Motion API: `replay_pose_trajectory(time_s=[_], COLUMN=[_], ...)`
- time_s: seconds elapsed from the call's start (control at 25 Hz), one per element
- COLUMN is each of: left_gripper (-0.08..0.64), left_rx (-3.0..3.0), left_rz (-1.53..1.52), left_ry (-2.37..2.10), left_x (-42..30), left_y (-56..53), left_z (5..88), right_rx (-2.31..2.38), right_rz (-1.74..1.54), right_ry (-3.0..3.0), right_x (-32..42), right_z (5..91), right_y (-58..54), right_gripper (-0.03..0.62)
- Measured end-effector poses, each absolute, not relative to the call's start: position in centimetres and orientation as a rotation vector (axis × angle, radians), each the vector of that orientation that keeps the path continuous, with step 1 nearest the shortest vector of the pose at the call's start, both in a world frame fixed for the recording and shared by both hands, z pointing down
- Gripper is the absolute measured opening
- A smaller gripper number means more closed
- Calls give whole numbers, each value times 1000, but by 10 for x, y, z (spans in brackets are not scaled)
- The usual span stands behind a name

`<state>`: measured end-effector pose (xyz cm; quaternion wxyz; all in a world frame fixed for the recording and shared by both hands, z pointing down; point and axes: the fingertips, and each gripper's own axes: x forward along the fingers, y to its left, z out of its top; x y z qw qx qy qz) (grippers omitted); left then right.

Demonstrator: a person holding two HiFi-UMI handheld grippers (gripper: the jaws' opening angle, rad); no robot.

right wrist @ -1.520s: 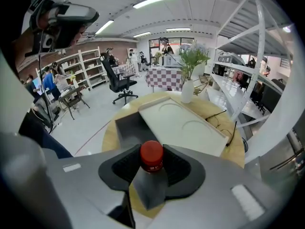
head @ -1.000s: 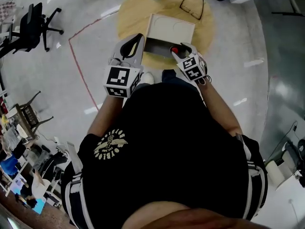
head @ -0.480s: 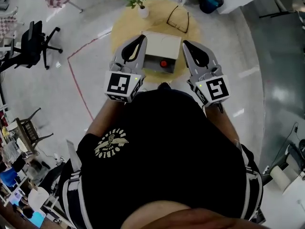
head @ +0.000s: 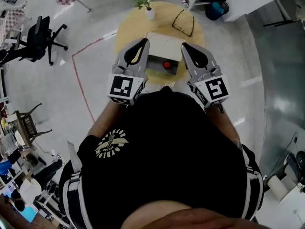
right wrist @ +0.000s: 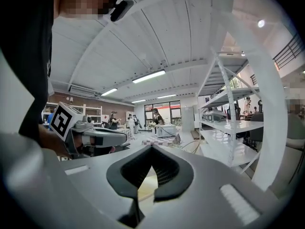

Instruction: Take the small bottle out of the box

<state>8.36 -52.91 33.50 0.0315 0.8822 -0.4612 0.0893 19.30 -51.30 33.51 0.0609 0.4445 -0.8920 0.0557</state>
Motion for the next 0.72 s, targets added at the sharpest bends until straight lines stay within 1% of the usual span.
replay_pose_trajectory(time_s=[0.16,0.4,0.72], left_gripper=[0,0,0], left_rx=[2725,2731,2685], left_rz=[288,225,249], left_ry=[-1422,-1378,-1279], left_x=[69,44,15], left_y=[-511,-477,-438], left_z=[328,318,354], right_rx=[1354,1441,1550], right_rz=[178,140,159], right_ry=[-2712,-2663,-2569], right_x=[181,165,154], right_z=[328,318,322], right_y=[-496,-461,-415], right_gripper=[8,6,6])
